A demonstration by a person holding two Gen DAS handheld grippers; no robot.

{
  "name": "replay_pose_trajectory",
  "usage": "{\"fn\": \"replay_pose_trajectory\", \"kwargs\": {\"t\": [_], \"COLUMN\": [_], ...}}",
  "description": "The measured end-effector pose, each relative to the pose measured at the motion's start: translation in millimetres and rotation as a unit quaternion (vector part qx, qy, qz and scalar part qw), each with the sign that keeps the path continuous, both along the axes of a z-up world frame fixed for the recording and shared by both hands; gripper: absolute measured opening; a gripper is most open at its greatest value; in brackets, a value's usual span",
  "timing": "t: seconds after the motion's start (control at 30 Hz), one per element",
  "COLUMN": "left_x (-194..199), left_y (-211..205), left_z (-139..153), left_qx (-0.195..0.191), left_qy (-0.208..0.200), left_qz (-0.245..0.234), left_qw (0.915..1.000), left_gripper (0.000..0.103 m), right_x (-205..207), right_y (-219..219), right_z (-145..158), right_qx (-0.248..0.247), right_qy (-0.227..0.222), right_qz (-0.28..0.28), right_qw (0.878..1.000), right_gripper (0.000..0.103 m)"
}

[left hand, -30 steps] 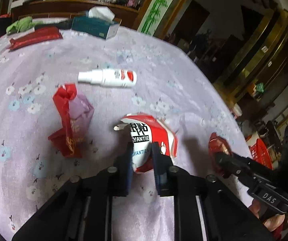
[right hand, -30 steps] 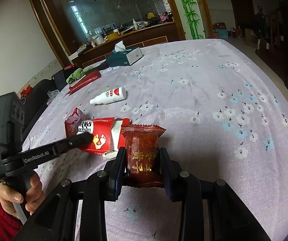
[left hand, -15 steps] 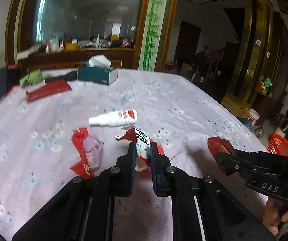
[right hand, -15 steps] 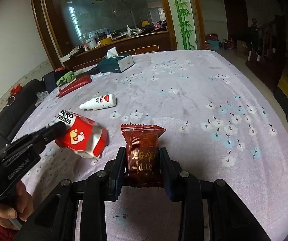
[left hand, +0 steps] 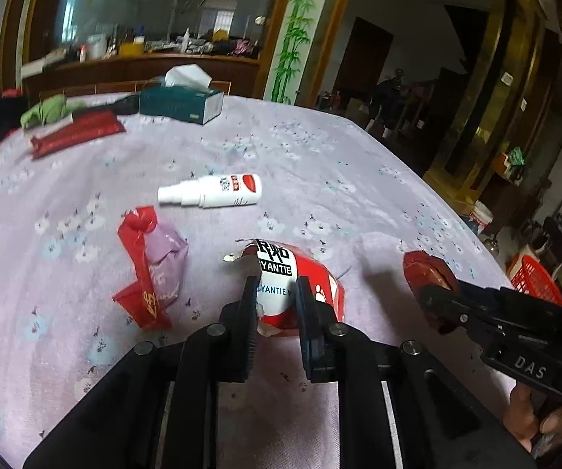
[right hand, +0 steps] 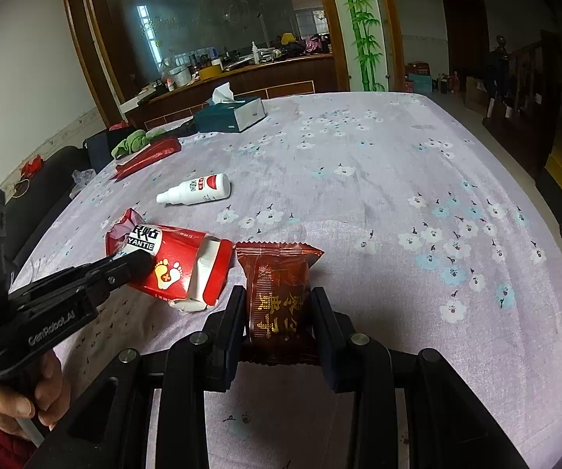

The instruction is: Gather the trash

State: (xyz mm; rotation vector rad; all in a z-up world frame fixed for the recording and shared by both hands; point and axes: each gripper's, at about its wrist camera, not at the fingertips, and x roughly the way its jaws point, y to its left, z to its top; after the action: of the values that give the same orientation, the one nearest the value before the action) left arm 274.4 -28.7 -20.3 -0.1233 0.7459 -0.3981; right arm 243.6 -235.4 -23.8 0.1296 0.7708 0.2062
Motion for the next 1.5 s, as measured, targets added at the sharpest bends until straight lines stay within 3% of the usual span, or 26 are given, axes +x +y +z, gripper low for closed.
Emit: {"fn": "replay_pose_trajectory", "kwargs": {"t": [0.2, 0.53, 1.5], "left_x": [-6.2, -31.2, -28.7], "left_y": [0.5, -1.2, -3.8], "left_z": [4.5, 31.9, 31.1], "left_qx": [-0.008, 0.029, 0.030], "left_qy": [-0.021, -0.139, -0.113], "left_qz": [-0.002, 0.036, 0.018], "left_qw": [0.9998, 0.9892, 0.9930], "left_gripper": [0.011, 0.010, 0.010], "right_x": [-1.6, -4.3, -1.3], "right_y": [1.3, -2.1, -4.3], "right_z": [0.7, 5.0, 2.3], "right_qx": [-0.002, 0.000, 0.008], "right_qy": [-0.005, -0.018, -0.004], "right_qz": [0.002, -0.006, -0.003], "right_qw": [1.000, 1.000, 1.000], "right_gripper": [0.035, 0.035, 0.035]}}
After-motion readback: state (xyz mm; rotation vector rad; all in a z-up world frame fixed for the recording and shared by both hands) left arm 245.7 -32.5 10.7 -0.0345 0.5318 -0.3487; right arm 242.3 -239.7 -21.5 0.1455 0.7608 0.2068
